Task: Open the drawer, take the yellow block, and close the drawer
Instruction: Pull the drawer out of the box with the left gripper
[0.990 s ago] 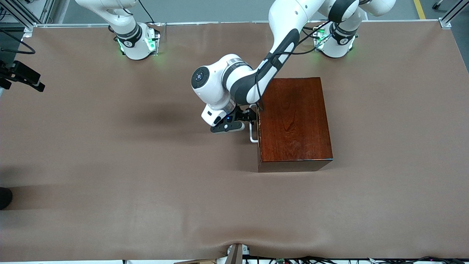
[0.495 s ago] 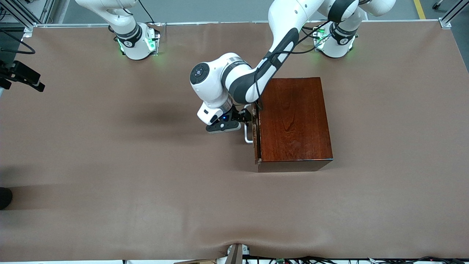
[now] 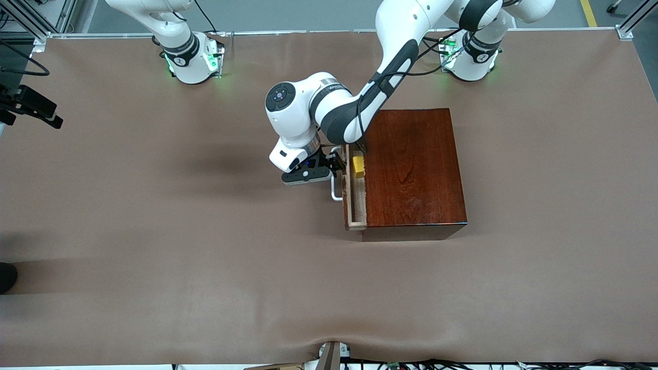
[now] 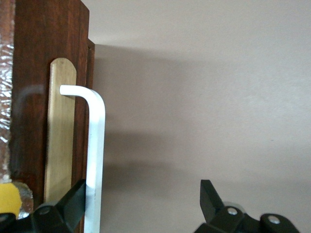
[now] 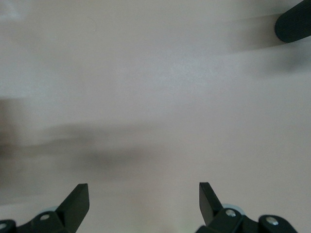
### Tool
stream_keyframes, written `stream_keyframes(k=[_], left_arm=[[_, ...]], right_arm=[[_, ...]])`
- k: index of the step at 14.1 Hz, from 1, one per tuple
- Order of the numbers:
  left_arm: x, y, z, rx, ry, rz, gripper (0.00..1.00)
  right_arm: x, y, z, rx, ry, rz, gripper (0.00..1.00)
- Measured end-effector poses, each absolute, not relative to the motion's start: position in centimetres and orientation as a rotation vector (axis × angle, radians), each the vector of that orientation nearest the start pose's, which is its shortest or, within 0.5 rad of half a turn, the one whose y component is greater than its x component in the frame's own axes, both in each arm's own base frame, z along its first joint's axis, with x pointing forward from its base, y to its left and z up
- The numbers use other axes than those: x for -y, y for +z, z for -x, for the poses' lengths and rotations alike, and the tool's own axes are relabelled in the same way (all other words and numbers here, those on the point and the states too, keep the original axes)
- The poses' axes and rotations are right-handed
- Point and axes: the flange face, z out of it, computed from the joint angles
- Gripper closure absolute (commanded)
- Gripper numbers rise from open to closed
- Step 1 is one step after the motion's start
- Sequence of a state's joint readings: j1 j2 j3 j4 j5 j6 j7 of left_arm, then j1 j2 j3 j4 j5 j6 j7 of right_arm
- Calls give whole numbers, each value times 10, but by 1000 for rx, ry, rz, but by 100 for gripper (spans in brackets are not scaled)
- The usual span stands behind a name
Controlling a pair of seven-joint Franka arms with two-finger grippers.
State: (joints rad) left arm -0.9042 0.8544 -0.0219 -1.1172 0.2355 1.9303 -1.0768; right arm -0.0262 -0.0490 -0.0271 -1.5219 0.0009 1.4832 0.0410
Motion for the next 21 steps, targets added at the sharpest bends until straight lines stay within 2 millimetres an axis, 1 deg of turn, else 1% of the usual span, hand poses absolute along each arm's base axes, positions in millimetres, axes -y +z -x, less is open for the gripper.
stream_keyframes(k=[7,13,18,21], left_arm=[[610,307,-475,173,-261,3089,0],[618,308,-470,184,-278,3121,0],[622,307,-466,186,-285,3123,0],[623,307,-465,188,-285,3123,0]], right_arm=[[27,666,-529,-144,-16,3136,0],[26,660,-533,-140,1,3137,0],[26,645,-542,-139,41,3137,0],[29,627,-554,-146,78,3137,0]])
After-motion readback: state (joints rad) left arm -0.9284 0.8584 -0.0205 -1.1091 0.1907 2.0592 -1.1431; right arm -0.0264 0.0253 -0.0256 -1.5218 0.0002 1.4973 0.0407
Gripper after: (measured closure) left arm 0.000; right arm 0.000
